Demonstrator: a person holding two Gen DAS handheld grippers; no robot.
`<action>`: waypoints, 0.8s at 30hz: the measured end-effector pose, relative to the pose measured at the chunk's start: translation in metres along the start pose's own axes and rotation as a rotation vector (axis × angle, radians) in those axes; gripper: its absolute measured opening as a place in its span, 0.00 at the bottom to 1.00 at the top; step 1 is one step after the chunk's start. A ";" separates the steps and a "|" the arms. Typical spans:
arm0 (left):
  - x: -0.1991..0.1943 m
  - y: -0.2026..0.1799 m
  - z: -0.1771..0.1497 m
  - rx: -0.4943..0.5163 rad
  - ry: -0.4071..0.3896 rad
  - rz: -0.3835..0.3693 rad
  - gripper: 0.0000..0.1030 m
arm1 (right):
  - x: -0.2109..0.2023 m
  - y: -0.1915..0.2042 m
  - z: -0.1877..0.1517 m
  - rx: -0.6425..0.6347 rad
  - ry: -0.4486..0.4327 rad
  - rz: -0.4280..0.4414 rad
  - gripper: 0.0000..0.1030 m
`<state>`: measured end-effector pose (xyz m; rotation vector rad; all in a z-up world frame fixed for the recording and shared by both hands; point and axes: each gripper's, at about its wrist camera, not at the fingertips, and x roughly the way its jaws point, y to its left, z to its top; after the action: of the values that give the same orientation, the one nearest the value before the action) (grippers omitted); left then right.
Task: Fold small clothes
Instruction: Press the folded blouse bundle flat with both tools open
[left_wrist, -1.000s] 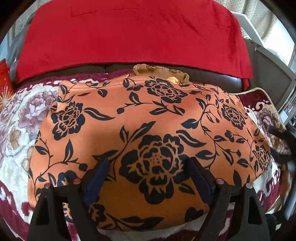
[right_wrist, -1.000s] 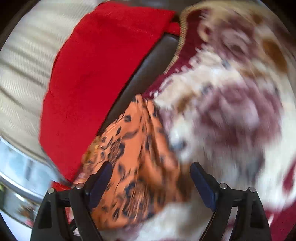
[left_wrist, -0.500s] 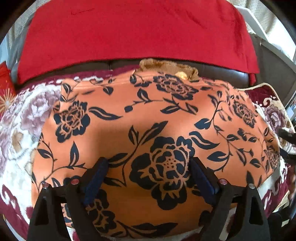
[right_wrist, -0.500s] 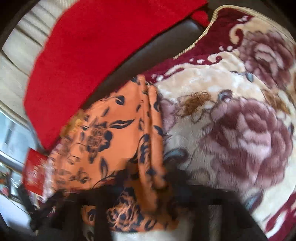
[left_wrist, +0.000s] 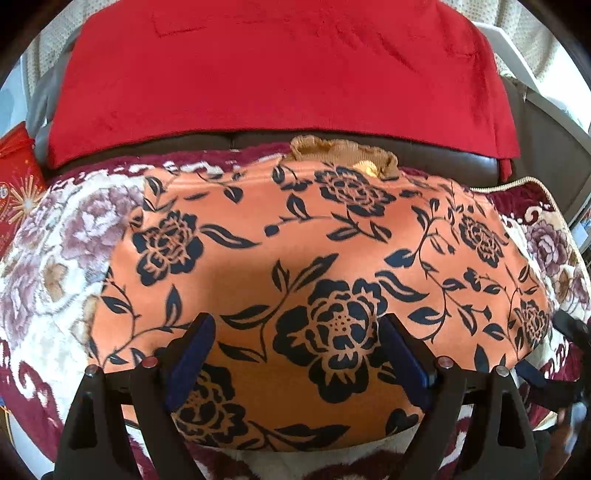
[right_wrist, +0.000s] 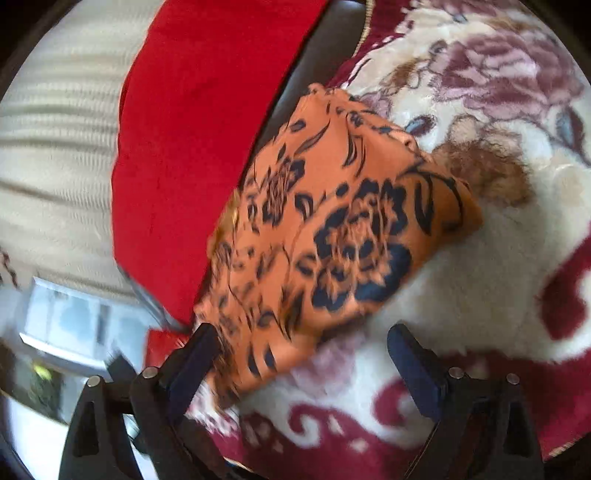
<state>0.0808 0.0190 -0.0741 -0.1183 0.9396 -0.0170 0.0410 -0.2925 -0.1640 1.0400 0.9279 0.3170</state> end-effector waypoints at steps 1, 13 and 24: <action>-0.002 0.001 0.001 -0.003 -0.001 -0.001 0.88 | 0.002 -0.002 0.003 0.025 -0.009 -0.001 0.92; 0.001 0.001 0.010 -0.005 -0.019 0.013 0.88 | 0.010 0.007 0.043 0.056 -0.136 -0.023 0.87; 0.027 0.001 0.012 -0.007 0.022 0.017 0.88 | 0.016 0.004 0.039 -0.020 -0.120 -0.070 0.88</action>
<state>0.1064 0.0193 -0.0890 -0.1167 0.9630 0.0004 0.0818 -0.3038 -0.1614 0.9949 0.8497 0.2032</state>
